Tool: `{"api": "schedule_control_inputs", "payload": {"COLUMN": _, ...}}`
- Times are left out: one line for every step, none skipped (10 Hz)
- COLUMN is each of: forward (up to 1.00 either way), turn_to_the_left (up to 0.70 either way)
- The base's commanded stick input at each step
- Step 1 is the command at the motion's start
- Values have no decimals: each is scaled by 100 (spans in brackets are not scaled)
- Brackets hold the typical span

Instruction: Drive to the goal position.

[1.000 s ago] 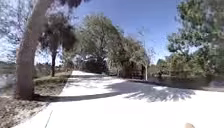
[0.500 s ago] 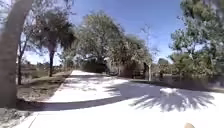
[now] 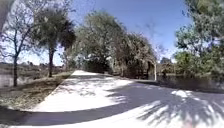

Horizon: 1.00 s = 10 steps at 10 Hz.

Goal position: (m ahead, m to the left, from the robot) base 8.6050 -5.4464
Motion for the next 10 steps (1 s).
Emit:
{"api": "schedule_control_inputs", "payload": {"forward": 85, "turn_to_the_left": 34}}
{"api": "schedule_control_inputs", "payload": {"forward": 85, "turn_to_the_left": 17}}
{"api": "schedule_control_inputs", "payload": {"forward": 85, "turn_to_the_left": 0}}
{"api": "schedule_control_inputs", "payload": {"forward": 85, "turn_to_the_left": 0}}
{"api": "schedule_control_inputs", "payload": {"forward": 85, "turn_to_the_left": 0}}
{"api": "schedule_control_inputs", "payload": {"forward": 85, "turn_to_the_left": 0}}
{"api": "schedule_control_inputs", "payload": {"forward": 85, "turn_to_the_left": 0}}
{"api": "schedule_control_inputs", "payload": {"forward": 85, "turn_to_the_left": 0}}
{"api": "schedule_control_inputs", "payload": {"forward": 85, "turn_to_the_left": 0}}
{"api": "schedule_control_inputs", "payload": {"forward": 85, "turn_to_the_left": 0}}
